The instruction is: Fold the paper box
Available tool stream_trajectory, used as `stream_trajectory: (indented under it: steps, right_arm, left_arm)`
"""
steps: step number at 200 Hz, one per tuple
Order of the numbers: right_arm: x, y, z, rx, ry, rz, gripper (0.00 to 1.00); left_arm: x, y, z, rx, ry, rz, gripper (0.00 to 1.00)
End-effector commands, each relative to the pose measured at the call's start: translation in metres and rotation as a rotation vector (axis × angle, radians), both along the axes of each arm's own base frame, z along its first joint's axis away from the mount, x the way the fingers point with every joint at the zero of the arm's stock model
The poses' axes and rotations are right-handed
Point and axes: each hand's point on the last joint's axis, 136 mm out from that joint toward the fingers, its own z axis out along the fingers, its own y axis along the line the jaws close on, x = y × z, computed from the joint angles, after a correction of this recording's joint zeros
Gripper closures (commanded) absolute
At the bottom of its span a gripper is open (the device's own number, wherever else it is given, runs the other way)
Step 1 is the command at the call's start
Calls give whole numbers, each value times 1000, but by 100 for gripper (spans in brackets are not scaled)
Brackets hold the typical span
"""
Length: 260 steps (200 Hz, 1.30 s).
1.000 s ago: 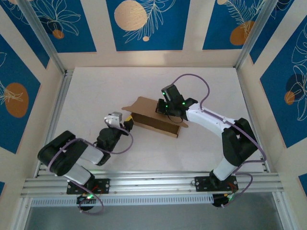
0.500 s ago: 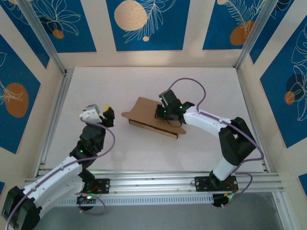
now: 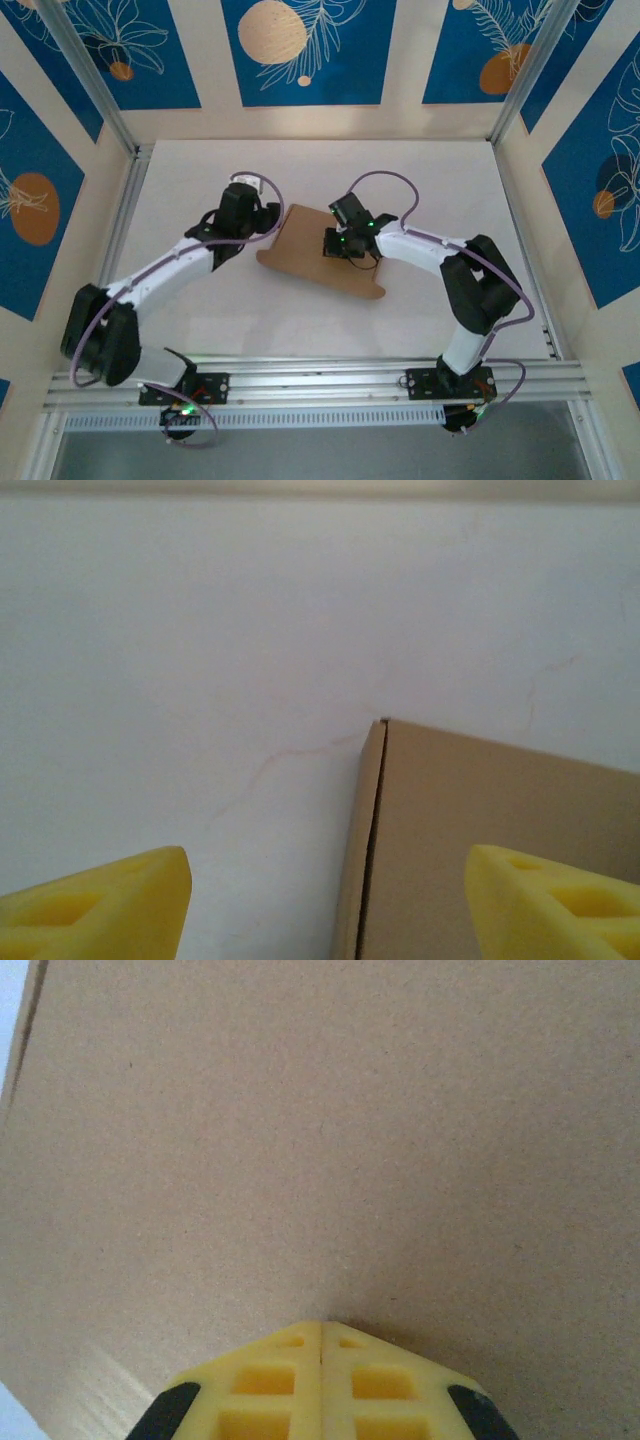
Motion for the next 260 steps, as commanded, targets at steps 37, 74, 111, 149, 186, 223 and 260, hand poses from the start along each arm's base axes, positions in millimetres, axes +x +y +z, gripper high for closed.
stream_trajectory:
  steps: [37,74,111,149,186,223,260]
  right_arm:
    - [-12,-58,49,94,4,-97,65]
    - [-23,-125,31,51,66,-297,33]
    - [-32,-126,14,181,167,-287,31]
    - [-33,-120,-15,160,247,-266,43]
    - [-38,-122,-33,131,303,-285,56]
    - [-37,-120,-43,134,354,-304,71]
    - [-36,-112,-52,217,398,-317,70]
  left_arm:
    - [12,-11,-52,-227,204,-105,29]
    - [12,-32,-61,-307,284,-186,30]
    - [5,-29,-79,-278,319,-189,30]
    - [0,-21,-112,-229,403,-160,34]
    - [-11,-16,-139,-235,472,-124,38]
    - [-21,-13,-161,-223,533,-105,40]
    - [-21,-15,-166,-237,551,-104,41]
